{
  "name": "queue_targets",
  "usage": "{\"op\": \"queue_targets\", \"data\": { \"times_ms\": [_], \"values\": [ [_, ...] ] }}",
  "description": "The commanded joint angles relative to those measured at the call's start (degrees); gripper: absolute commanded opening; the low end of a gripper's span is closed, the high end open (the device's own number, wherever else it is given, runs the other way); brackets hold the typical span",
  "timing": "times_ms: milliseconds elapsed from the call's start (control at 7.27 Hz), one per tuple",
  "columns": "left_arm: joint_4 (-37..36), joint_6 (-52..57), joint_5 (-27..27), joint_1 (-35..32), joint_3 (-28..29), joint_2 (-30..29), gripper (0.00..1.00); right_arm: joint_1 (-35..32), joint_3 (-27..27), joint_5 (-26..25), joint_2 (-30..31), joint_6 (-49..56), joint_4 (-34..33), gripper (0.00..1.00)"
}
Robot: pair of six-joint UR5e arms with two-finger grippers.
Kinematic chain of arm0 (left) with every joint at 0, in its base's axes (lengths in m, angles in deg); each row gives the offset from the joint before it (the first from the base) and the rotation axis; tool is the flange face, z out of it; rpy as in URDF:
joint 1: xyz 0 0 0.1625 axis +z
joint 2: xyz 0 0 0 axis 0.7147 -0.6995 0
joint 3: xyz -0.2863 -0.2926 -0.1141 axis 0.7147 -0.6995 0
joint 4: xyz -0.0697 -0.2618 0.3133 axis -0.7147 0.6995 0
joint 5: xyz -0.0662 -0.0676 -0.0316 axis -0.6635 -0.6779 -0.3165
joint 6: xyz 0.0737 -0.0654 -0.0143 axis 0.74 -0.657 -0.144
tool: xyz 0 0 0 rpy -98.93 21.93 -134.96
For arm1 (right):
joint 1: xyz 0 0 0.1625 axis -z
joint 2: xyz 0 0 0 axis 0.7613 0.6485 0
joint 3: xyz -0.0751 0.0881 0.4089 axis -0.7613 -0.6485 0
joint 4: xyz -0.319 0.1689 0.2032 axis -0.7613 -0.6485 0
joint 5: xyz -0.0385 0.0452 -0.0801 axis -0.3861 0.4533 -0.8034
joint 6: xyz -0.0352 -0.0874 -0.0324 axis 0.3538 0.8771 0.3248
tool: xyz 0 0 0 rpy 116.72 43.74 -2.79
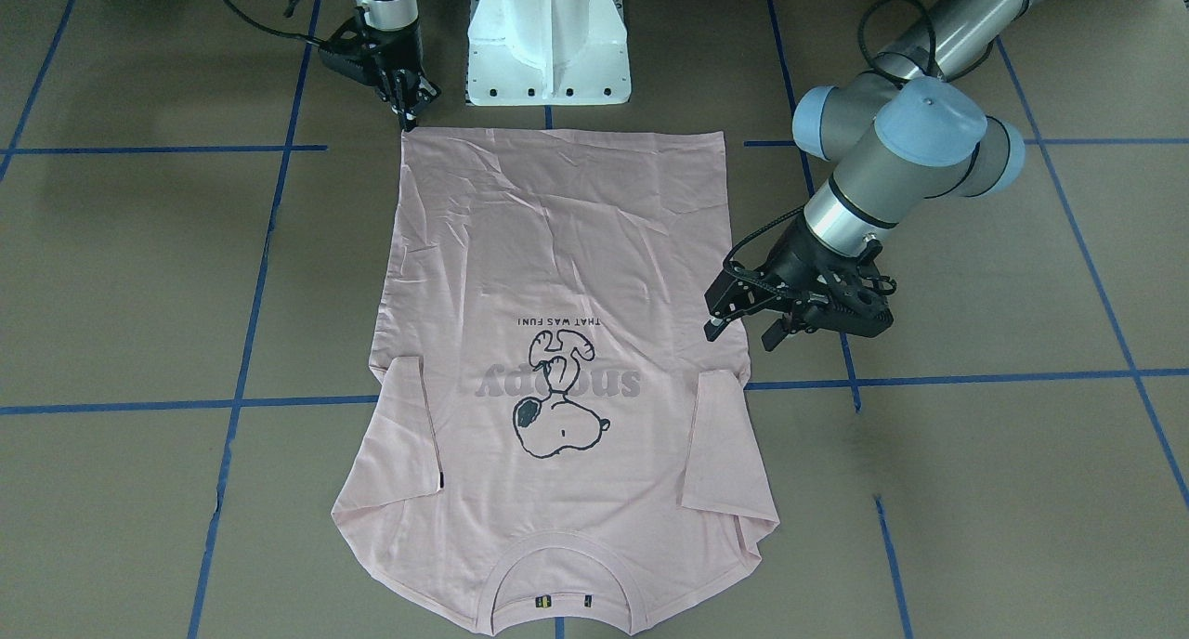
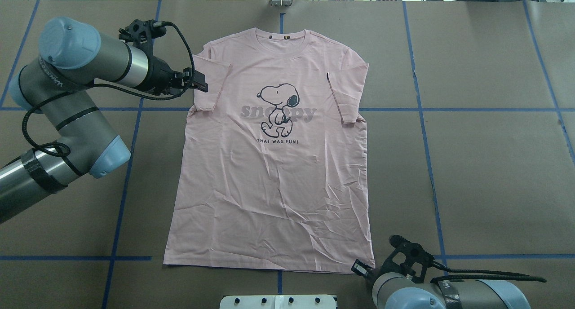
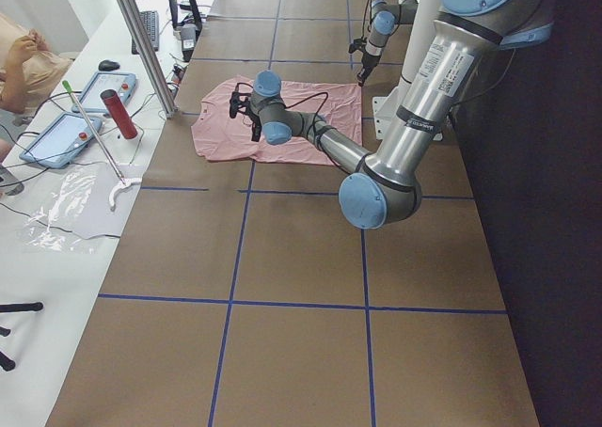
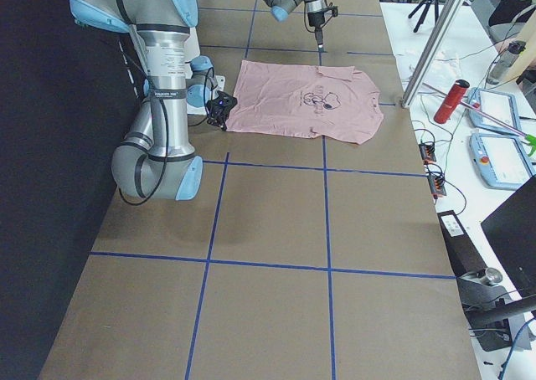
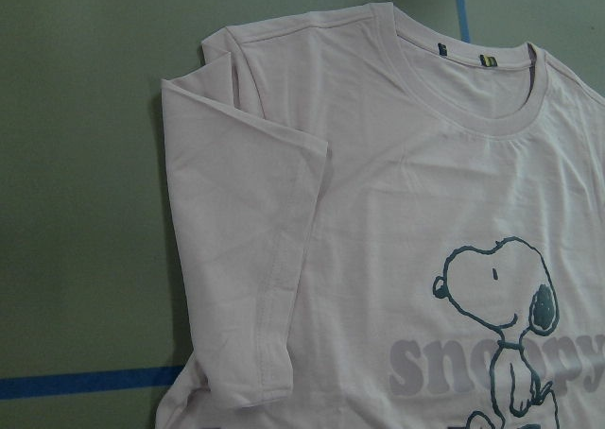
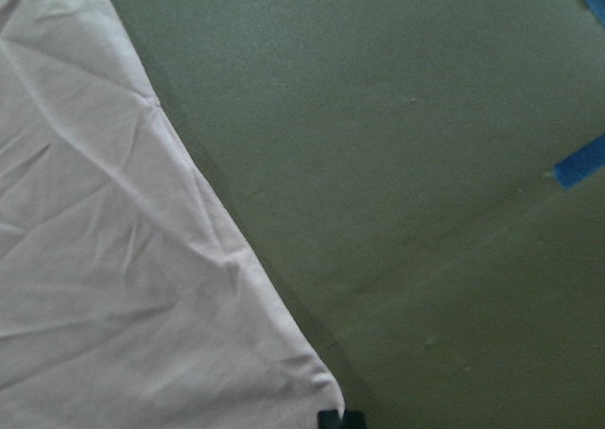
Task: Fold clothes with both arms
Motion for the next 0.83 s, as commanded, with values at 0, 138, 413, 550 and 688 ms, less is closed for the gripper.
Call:
{"op": "queue_targets", "data": {
  "times_ms": [0,138,413,550,688],
  "values": [
    [-0.5,-4.7,0.0,0.0,-1.8,-0.1,0.84,-0.5,1.9,0.0,0.1,0.2,0.0,0.00],
    [-0.9,-10.2,0.9,0.6,-5.7,2.0,0.84,-0.6,2.9,0.1,0.5,0.2,0.0,0.00],
    [-3.6,-19.4,1.5,7.2,-18.4,13.5,0.83,-0.6,6.4,0.2,2.1,0.2,0.0,0.00],
    [-8.3,-24.4,8.0,14.9,-26.2,19.4,0.83,-0.6,6.6,0.2,2.2,0.2,0.0,0.00],
    [-13.7,-28.8,13.0,21.1,-31.7,21.7,0.81,-0.5,6.6,0.3,2.1,0.2,0.0,0.00]
  ]
}}
